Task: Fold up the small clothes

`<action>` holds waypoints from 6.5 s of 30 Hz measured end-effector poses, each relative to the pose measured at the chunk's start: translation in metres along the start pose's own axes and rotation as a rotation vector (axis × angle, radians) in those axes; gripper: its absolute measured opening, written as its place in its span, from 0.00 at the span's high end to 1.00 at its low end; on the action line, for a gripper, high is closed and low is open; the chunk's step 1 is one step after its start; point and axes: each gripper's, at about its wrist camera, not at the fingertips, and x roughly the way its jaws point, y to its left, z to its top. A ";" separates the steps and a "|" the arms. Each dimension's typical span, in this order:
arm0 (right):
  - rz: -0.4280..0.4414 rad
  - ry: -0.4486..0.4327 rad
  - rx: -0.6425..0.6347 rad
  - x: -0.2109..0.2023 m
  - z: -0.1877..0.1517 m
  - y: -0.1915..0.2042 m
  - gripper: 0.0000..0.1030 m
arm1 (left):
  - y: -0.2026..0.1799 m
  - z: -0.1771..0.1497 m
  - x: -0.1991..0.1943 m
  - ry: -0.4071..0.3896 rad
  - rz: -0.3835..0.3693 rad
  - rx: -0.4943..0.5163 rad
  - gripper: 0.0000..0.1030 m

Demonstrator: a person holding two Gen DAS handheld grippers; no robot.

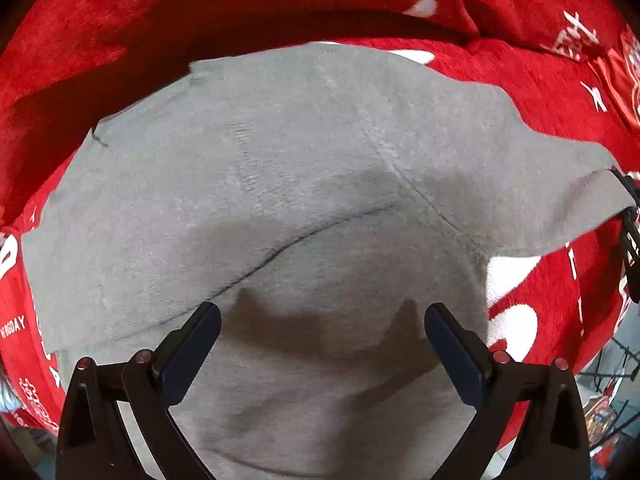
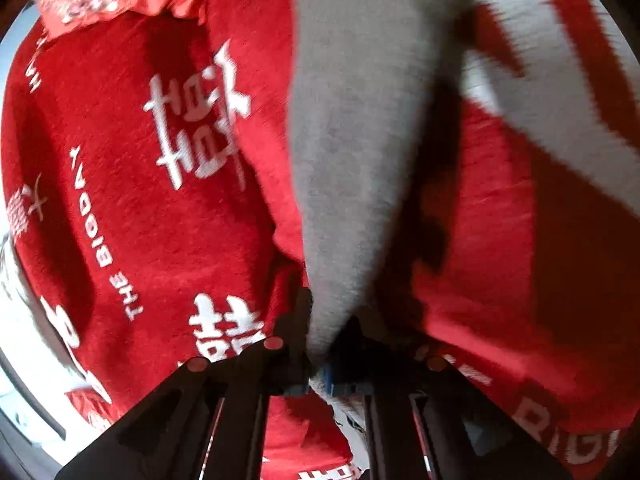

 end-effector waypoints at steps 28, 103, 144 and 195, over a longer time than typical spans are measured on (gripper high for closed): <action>-0.502 0.769 -0.808 0.270 -0.336 0.037 0.90 | 0.222 -0.074 -0.057 -0.146 0.063 -0.464 0.01; -0.599 0.362 -0.840 0.179 -0.178 0.090 0.43 | 0.239 -0.077 -0.098 -0.177 -0.130 -0.423 0.84; -0.776 0.499 -1.097 0.173 -0.219 0.051 0.91 | 0.219 -0.093 -0.102 0.053 0.294 -0.393 0.83; -0.595 0.649 -0.900 0.126 -0.277 0.046 0.00 | 0.163 -0.131 -0.150 0.160 0.292 -0.308 0.01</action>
